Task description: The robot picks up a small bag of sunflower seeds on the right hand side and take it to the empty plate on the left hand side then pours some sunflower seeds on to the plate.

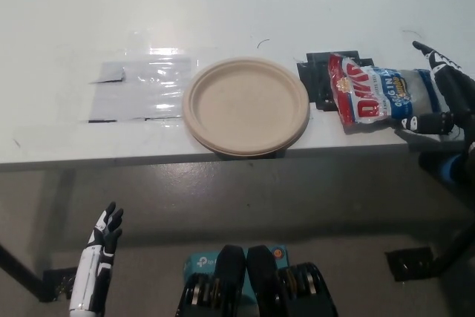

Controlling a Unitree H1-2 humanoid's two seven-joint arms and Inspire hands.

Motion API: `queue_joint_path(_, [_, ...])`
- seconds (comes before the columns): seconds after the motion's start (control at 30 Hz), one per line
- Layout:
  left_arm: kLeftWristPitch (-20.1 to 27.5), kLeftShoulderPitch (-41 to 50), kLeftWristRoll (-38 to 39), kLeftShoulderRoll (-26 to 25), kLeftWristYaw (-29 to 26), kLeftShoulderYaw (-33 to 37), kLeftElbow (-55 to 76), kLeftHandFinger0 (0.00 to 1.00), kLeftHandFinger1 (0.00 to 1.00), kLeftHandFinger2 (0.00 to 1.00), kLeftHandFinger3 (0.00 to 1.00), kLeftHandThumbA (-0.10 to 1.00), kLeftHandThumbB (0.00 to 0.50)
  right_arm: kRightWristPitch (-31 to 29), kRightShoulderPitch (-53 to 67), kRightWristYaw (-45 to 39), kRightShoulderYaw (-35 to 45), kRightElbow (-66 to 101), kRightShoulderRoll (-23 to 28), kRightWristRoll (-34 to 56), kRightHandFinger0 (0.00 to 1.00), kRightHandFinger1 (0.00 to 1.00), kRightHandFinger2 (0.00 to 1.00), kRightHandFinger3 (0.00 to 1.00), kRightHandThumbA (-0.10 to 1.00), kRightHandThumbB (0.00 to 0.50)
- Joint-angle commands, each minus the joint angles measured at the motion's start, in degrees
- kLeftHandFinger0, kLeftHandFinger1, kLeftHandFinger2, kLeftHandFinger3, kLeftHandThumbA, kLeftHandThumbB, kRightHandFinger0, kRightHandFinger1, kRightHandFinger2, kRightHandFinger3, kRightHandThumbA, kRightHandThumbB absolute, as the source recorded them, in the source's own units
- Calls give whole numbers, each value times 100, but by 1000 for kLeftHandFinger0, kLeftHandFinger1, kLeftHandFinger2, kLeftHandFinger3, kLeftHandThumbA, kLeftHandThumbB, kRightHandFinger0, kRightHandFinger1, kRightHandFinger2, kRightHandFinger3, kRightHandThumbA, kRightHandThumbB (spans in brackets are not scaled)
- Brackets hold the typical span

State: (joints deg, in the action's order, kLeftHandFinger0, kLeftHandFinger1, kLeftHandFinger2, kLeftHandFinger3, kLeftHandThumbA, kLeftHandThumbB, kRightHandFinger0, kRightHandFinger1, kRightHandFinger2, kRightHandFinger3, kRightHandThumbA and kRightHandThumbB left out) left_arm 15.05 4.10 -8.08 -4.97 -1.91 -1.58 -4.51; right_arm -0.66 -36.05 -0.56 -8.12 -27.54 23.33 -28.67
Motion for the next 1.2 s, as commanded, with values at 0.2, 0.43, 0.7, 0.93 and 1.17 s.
queue_joint_path(0.2, [103, -30, 53, -47, 24, 18, 203, 996, 1000, 1000, 1000, 1000, 6, 91, -425, -9, -143, -232, 45, -50, 1000, 1000, 1000, 1000, 1000, 436])
queue_joint_path(0.43, [176, -25, 54, -48, 13, 22, 156, 971, 1000, 1000, 1000, 1000, 1, 54, -460, 64, -251, -386, 58, -113, 1000, 1000, 1000, 1000, 1000, 436])
queue_joint_path(0.7, [220, -6, 55, -52, 9, 26, 132, 951, 1000, 1000, 1000, 1000, 11, 31, -506, 83, -276, -388, 21, -66, 1000, 1000, 1000, 1000, 1000, 423])
queue_joint_path(0.93, [274, -16, 100, -40, 15, 25, 111, 952, 1000, 1000, 1000, 1000, 0, 158, -1010, -175, -521, -973, -14, -197, 1000, 1000, 1000, 1000, 875, 472])
queue_joint_path(1.17, [304, 20, 119, -57, 39, 30, 115, 946, 1000, 1000, 1000, 1000, 0, -76, -2180, -274, -1272, -3129, -115, -478, 1000, 1000, 1000, 1000, 755, 500])
